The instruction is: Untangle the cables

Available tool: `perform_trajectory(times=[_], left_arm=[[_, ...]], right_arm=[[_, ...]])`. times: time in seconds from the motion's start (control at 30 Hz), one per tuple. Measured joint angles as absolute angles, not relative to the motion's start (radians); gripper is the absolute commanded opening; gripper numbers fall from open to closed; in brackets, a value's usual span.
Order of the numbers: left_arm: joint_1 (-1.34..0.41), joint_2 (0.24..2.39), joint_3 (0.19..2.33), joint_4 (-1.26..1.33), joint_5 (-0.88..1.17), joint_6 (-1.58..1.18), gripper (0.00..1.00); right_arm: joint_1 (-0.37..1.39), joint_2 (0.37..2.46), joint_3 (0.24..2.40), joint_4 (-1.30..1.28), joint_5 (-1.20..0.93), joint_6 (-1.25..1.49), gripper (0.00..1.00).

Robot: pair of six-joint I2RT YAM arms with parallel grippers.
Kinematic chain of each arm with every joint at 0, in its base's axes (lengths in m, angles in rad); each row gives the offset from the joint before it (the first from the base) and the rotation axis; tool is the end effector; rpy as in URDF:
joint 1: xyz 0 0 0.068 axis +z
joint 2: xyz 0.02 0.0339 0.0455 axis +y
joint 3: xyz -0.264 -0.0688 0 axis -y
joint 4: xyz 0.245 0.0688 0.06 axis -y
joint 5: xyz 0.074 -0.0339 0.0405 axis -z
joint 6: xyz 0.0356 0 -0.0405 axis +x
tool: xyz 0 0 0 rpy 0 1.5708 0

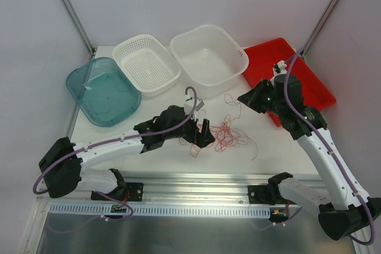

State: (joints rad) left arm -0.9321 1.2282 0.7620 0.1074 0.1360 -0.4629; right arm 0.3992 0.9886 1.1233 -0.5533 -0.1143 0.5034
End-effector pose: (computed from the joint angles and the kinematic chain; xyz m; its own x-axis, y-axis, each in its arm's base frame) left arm 0.1627 -0.2272 0.2673 -0.5763 0.0340 -0.8165 0.6860 0.5632 -0.4607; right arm 0.1914 0.0852 0.3819 -0.5607 0.2836 -0.7780 -0.2417 0.8425 0.4814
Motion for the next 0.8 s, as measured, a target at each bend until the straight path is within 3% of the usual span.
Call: perform_trajectory(times=[0.27,0.53,0.73,0.8], left_arm=[[-1.071,1.552,0.802,0.333,-0.060,-0.456,0.94],[-1.108,1.721,0.831,0.478,-0.215,-0.494,0.79],[-1.114,1.794,0.888,0.542,-0.312,-0.559,0.61],[-1.114,1.807,0.898,0.552,-0.332,-0.583,0.43]], right_arm=[[0.412,0.944,1.114,-0.548,-0.051,0.574,0.01],[0.422,0.905,1.103,-0.546,-0.037,0.609,0.01],[0.428,0.889,1.076,-0.545,-0.038,0.636,0.01],[0.430,0.884,1.071,-0.545,-0.040,0.643,0.01]])
